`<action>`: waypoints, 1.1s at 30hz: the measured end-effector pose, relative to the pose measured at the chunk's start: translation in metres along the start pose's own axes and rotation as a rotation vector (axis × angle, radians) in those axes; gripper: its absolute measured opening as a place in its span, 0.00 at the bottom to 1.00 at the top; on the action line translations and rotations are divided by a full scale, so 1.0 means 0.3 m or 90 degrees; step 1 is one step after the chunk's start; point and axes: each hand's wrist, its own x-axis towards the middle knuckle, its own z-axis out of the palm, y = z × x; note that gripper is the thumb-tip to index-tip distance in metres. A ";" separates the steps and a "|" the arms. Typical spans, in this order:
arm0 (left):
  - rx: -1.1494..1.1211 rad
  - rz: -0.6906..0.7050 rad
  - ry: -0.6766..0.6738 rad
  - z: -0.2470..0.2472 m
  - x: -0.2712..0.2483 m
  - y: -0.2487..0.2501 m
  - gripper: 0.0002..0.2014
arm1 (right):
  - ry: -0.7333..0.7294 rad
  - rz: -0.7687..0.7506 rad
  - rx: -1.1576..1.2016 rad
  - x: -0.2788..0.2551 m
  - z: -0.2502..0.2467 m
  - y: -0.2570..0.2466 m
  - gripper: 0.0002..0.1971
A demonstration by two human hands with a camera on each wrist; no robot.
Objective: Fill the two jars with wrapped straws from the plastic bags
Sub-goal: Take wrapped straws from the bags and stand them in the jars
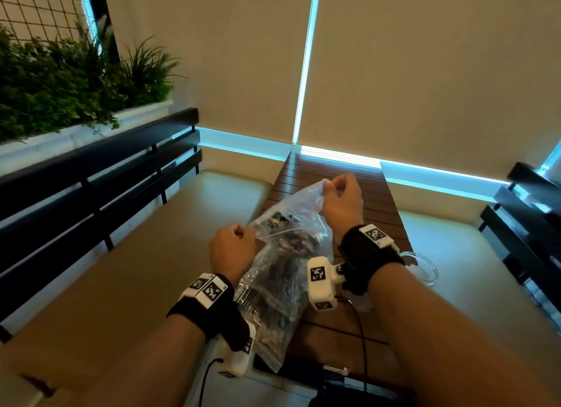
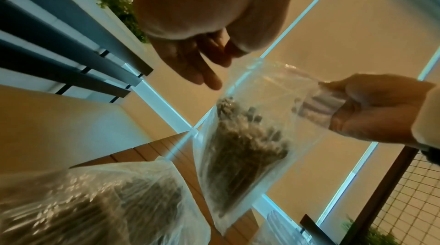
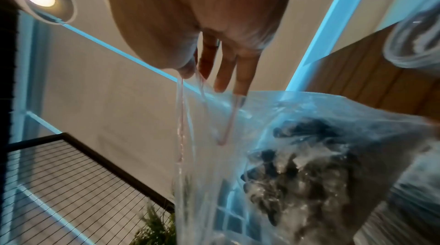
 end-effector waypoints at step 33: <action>0.217 0.401 -0.123 0.017 0.072 -0.039 0.17 | -0.372 -0.358 -0.655 -0.044 -0.018 -0.225 0.09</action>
